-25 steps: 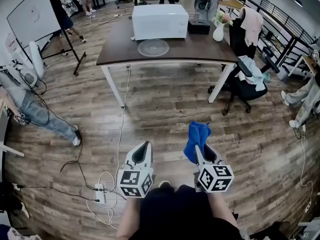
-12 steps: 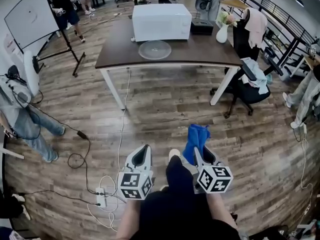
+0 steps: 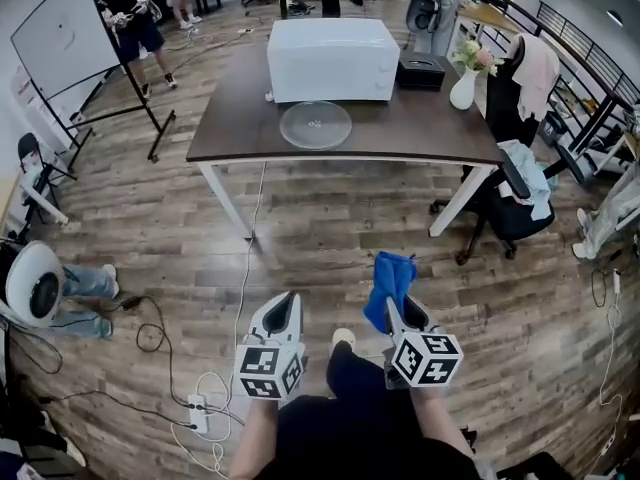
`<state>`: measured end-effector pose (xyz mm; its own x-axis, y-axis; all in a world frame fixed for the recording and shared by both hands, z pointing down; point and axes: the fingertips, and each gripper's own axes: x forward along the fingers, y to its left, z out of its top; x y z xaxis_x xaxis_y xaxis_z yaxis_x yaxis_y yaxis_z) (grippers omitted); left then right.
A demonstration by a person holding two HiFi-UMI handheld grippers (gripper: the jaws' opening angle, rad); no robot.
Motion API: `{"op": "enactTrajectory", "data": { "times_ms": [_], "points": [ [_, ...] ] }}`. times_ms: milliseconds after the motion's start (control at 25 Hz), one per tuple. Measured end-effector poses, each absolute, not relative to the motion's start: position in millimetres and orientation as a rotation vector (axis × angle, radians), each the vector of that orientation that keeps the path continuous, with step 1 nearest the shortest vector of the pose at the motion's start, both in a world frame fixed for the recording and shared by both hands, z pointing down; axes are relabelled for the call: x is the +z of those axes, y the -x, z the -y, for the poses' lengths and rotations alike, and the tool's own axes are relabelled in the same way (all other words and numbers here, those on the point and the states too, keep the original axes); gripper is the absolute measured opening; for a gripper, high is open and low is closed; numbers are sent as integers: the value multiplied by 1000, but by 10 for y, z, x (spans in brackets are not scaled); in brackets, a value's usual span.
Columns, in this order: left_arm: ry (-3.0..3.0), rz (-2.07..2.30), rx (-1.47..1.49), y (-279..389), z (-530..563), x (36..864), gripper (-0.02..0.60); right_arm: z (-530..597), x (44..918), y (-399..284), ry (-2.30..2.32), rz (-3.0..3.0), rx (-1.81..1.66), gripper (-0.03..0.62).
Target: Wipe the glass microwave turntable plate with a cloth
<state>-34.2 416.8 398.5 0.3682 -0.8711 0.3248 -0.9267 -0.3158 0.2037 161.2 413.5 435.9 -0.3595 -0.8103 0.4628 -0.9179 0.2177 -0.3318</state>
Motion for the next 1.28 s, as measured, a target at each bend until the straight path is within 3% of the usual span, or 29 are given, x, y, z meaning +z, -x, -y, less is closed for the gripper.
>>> {"op": "enactTrajectory", "data": {
  "times_ms": [520, 1280],
  "points": [
    [-2235, 1651, 200, 233, -2748, 3997, 5, -2601, 4373, -1685, -1566, 2343, 820, 98],
    [-2127, 1700, 238, 318, -2141, 4214, 5, -1937, 4682, -1609, -1468, 2300, 920, 98]
  ]
}}
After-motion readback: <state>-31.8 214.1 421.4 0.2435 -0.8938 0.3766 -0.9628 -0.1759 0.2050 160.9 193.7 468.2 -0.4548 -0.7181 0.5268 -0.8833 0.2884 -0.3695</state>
